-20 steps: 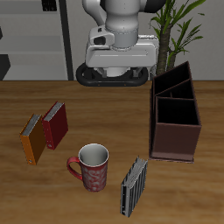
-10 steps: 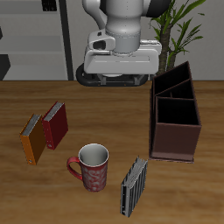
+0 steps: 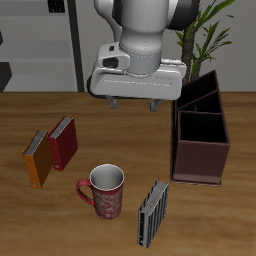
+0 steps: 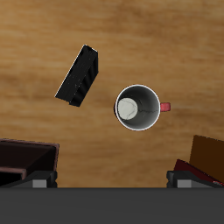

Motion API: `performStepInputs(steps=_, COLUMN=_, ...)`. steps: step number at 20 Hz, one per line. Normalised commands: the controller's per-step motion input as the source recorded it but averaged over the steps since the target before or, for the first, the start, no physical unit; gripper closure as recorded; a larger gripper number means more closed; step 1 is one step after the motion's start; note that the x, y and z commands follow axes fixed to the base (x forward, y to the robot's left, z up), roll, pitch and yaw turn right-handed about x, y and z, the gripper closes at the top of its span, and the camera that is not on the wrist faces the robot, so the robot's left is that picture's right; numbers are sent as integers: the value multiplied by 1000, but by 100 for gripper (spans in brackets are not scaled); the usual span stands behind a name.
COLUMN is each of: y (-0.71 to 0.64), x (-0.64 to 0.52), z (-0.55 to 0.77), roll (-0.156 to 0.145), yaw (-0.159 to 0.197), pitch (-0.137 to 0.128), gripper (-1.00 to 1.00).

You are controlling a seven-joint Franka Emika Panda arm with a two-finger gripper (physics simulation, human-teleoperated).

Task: Place the striped book into the left desk caddy's front compartment

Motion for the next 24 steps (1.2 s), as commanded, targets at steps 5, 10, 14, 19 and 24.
performStepInputs(steps=5, y=-27, x=407, z=38, roll=-41, yaw=-90, pitch=17, gripper=-100)
performStepInputs(steps=10, y=55, x=462, z=54, roll=-33, yaw=-50, pitch=-15, gripper=-100)
performStepInputs(steps=14, y=98, x=304, z=-50, roll=1, yaw=-18, pitch=-7, gripper=-100)
performStepInputs(steps=19, y=148, x=276, z=-126, roll=30, yaw=23, pitch=-18, gripper=-100)
performStepInputs(steps=24, y=107, x=313, z=-100, roll=27, yaw=9, pitch=-2, gripper=-100)
